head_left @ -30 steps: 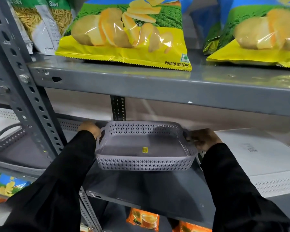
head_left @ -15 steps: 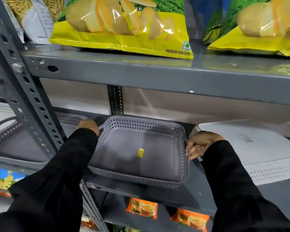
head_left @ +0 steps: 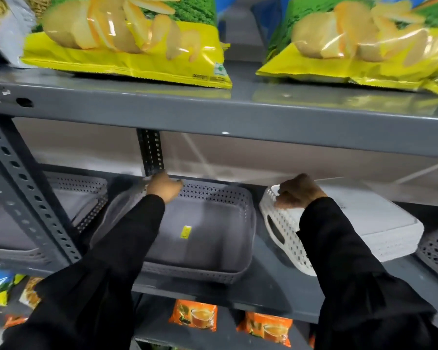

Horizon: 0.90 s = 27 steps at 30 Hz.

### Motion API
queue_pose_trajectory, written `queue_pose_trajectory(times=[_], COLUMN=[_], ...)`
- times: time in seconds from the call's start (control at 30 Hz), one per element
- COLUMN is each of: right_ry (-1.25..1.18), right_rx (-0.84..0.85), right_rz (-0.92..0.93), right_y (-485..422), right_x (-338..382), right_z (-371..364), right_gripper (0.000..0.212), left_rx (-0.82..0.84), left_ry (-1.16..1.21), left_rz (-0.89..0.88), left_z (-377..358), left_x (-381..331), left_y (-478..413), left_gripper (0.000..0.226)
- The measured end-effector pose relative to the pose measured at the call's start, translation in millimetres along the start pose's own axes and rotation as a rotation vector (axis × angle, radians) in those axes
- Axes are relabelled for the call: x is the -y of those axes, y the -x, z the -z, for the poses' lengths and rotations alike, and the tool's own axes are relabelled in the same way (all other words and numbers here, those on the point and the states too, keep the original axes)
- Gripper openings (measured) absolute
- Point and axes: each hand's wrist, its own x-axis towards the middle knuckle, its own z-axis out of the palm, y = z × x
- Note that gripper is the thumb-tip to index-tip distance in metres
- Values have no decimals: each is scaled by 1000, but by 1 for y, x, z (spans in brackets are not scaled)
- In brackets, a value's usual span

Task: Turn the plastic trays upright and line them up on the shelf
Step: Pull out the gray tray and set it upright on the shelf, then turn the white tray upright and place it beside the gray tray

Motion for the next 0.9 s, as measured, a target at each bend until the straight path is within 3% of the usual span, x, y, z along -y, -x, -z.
queue_pose_trajectory(times=[0.1,0.2,0.27,0.37,0.5,0.63,0.77,0.9], right_ry=[295,697,736,847,904,749,526,193], right_rx=[-258,-528,-553,-521,-451,-269,-307,-332], right_rz=[206,324,297,167,10,4,59,206], right_y=[2,9,6,-4,-13,-23,-23,-15], right_x=[13,3,-9,-25,-36,-37,-32,-18], right_z=[43,94,126,170,213,233,239,253], right_gripper=[15,34,38,71,99,86,82,52], left_rx=[72,299,500,701,694,715,540,341], left_ry=[567,966,1048,903,789,737,746,990], left_rz=[-53,8,130,292,465,500,416,367], left_z=[-39,-72,-94,-121,-147,-187,-160,-151], left_x=[-59,-109,-131,-152,-162,-141,-176,-192], left_y=[34,78,99,118,122,79,123,122], left_gripper=[42,32,32,27,71,91,66,69])
